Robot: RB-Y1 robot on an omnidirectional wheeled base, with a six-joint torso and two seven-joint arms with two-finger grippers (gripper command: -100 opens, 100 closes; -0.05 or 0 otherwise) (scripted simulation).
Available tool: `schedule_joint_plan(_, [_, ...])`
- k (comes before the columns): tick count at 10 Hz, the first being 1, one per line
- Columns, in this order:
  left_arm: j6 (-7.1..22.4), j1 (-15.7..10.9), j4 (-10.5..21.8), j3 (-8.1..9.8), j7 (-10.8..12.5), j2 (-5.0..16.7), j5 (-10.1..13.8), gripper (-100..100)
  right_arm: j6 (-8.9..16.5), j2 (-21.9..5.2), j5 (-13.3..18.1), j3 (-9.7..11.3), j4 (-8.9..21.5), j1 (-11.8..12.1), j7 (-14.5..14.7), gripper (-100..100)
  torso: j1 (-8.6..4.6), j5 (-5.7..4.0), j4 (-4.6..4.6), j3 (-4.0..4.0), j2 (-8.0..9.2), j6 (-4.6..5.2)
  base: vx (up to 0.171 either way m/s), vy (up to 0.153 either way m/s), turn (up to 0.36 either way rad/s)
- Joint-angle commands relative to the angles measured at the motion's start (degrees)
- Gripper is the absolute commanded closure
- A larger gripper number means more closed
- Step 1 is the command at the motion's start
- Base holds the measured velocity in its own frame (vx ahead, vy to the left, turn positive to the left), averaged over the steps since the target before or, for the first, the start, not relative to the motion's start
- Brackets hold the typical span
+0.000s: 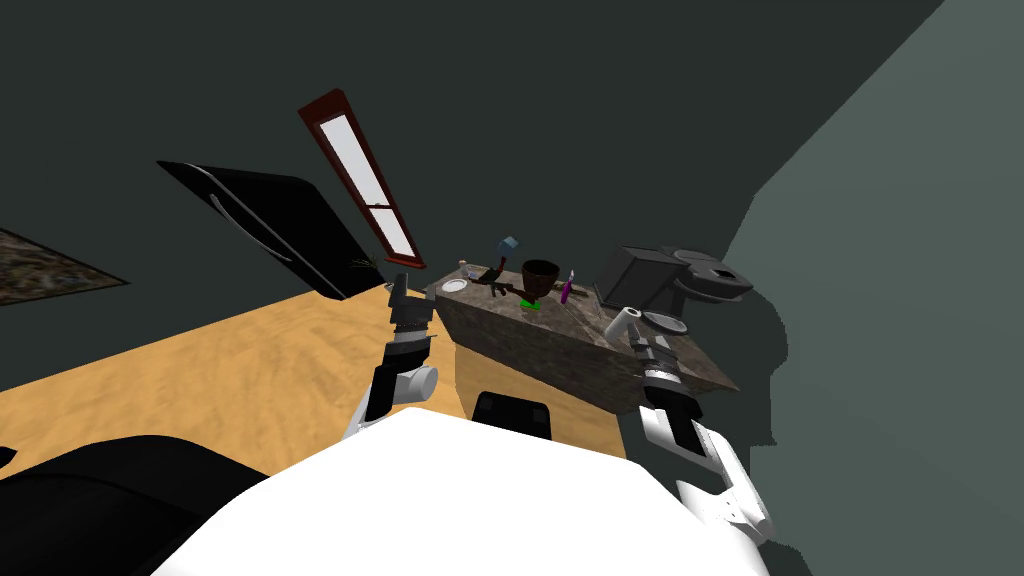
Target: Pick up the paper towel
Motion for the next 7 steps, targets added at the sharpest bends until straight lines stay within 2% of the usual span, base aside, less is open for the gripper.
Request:
schedule_joint_plan(1, [0.00,0.00,0.00,0.00,0.00,0.00,0.00,0,0.35,-0.07,2.01,-1.73,2.48,-1.38,2.62,-100,0.00,0.00,0.00,0.00,0.00,0.00,0.031,0.133,-0.004])
schedule_joint_plan(2, [0.00,0.00,0.00,0.00,0.00,0.00,0.00,0,0.83,-0.12,3.73,-3.14,3.84,-2.42,4.27,-100,0.16,0.02,0.00,0.00,0.00,-0.01,0.067,0.177,-0.035])
schedule_joint_plan(3, [0.00,0.00,0.00,-0.01,0.00,-0.01,0.00,0,0.83,-0.12,3.73,-3.14,4.22,-2.42,4.68,-100,0.30,0.06,-0.02,-0.06,-0.11,0.00,0.053,0.118,-0.029])
schedule_joint_plan(6, [0.00,0.01,0.00,0.00,0.00,-0.01,0.00,0,2.06,-0.18,8.70,-7.02,8.97,-5.66,9.99,-100,0.22,0.05,-0.02,-0.07,-0.14,0.01,0.062,0.147,-0.067])
schedule_joint_plan(7, [0.00,0.01,0.00,0.00,0.00,-0.01,0.00,0,2.06,-0.18,8.70,-7.02,8.97,-5.66,10.34,-100,0.30,0.06,-0.04,-0.09,-0.16,0.01,0.044,0.108,-0.047])
